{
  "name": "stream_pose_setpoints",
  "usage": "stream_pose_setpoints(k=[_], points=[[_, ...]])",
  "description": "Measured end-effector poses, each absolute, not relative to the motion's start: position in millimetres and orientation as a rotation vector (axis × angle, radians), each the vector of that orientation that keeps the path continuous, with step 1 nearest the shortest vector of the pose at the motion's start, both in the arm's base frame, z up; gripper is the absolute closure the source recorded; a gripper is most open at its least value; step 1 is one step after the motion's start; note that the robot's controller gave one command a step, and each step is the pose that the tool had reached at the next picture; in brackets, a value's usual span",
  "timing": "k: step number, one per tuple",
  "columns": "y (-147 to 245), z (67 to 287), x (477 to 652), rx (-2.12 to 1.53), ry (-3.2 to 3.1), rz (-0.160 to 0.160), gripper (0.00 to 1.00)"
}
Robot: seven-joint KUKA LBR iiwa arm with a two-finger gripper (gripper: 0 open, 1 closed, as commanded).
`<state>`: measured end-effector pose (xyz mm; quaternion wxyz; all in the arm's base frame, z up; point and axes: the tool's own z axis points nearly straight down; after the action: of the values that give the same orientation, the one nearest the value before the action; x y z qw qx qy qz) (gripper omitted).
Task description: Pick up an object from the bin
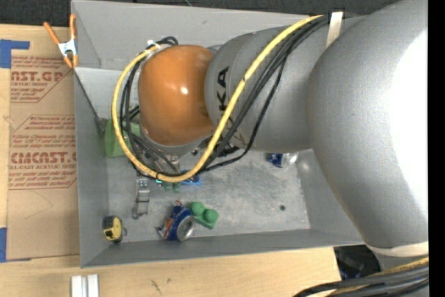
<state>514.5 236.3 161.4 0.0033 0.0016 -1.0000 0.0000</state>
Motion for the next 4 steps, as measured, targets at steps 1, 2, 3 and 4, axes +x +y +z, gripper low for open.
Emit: stream_pose_setpoints(k=[1,2,3,4], points=[[171,86,487.5,0.486,-3.1,0.002,0.0],[122,71,488.7,0.04,-3.144,-0.004,0.0],[59,70,490.6,0.153,-3.142,0.002,0.0],[63,69,489.0,0.159,-3.137,-0.003,1.0]])
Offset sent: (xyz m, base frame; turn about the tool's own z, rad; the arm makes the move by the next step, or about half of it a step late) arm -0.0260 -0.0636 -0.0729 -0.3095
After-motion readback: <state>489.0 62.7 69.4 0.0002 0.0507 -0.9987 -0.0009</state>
